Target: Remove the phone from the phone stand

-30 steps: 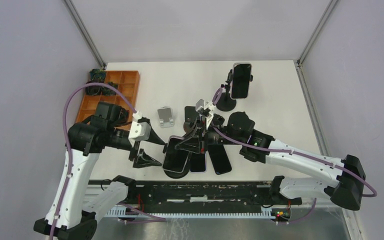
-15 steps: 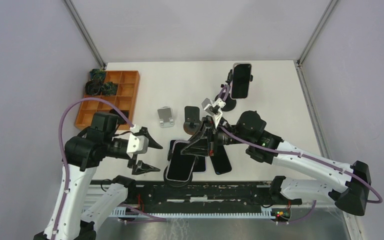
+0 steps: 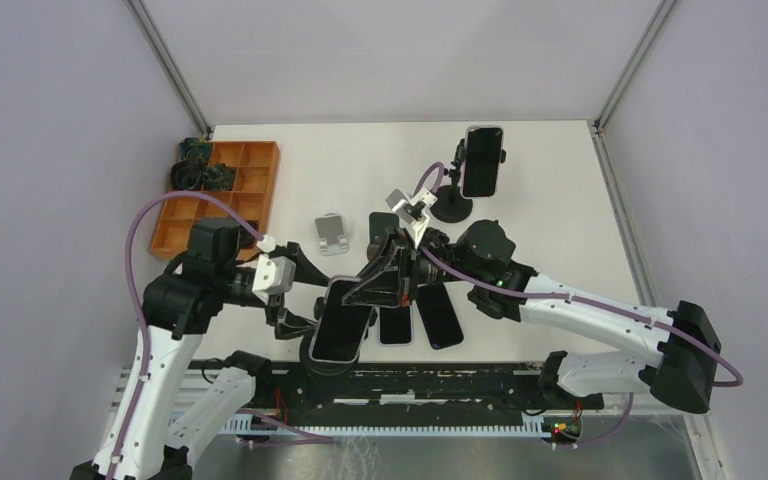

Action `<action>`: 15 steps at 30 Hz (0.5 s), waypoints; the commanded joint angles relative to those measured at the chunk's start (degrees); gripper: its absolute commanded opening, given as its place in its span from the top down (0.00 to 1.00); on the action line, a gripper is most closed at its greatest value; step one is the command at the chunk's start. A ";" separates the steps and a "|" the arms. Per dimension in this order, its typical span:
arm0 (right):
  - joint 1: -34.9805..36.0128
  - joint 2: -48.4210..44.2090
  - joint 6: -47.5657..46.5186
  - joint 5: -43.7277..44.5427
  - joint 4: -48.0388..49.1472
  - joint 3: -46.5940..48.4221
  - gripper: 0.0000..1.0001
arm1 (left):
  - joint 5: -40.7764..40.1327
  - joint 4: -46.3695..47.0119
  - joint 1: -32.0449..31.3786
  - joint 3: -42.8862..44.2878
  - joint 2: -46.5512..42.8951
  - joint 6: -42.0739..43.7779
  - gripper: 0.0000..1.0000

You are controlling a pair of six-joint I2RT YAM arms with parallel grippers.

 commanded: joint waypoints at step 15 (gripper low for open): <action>2.65 3.13 -2.09 4.85 14.27 6.02 0.99 | 4.79 -7.28 -0.14 3.27 5.60 9.42 0.72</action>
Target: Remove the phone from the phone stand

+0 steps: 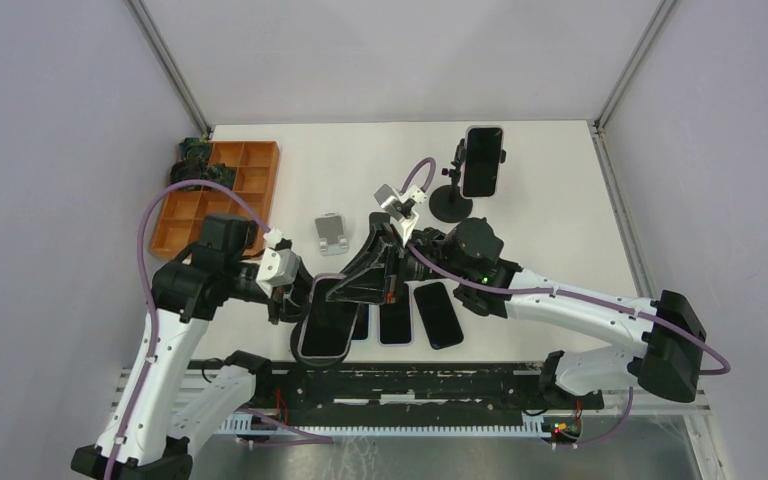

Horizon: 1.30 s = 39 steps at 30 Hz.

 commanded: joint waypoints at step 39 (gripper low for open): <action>2.18 -4.04 -9.01 -0.96 -3.72 -3.11 0.62 | 3.13 -10.50 -0.14 12.53 7.52 6.66 0.98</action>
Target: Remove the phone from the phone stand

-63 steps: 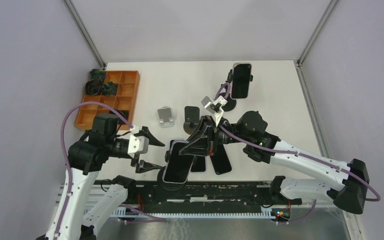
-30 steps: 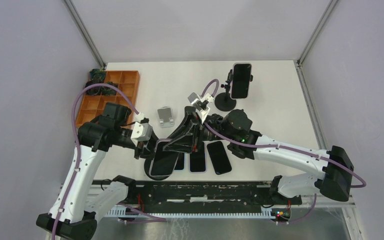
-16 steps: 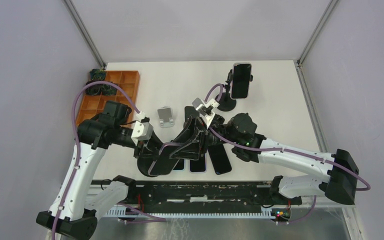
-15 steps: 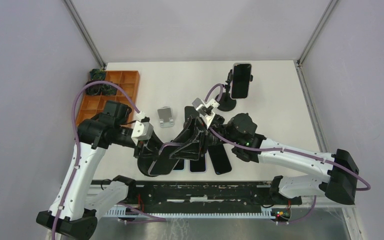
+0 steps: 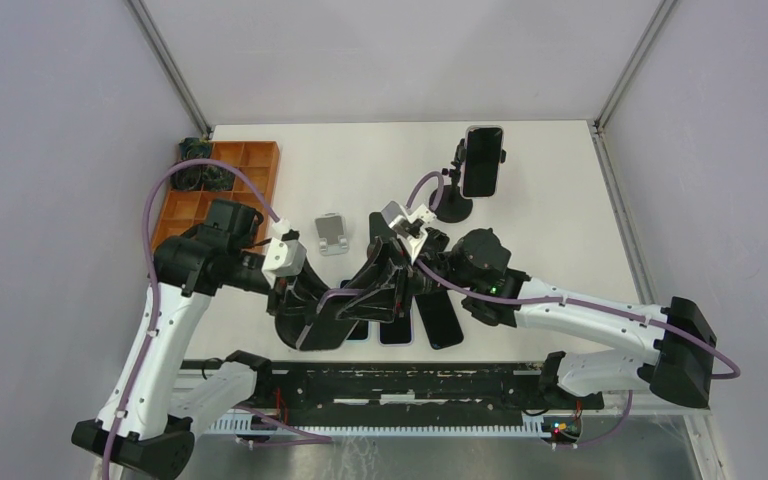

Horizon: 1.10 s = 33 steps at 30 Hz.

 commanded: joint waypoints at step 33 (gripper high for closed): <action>-5.45 -2.84 0.69 13.37 -4.72 11.65 1.00 | -8.72 -2.94 0.10 -7.02 -5.91 9.09 0.98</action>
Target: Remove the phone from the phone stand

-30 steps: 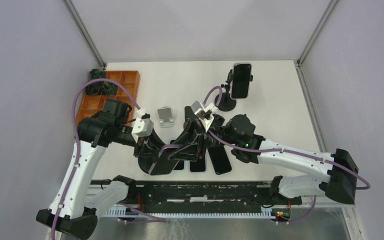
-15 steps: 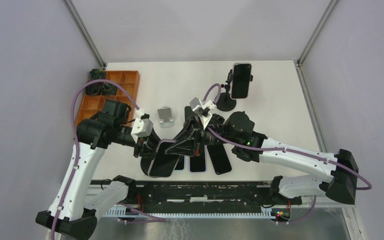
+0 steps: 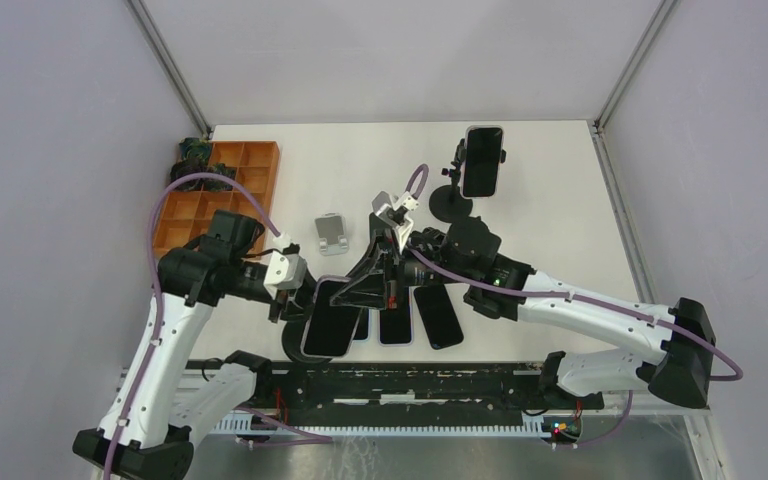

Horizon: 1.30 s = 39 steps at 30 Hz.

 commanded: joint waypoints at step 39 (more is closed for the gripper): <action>-27.59 -17.89 -15.55 15.24 -38.03 4.98 1.00 | -10.34 -3.26 -1.54 2.16 -0.12 9.83 0.98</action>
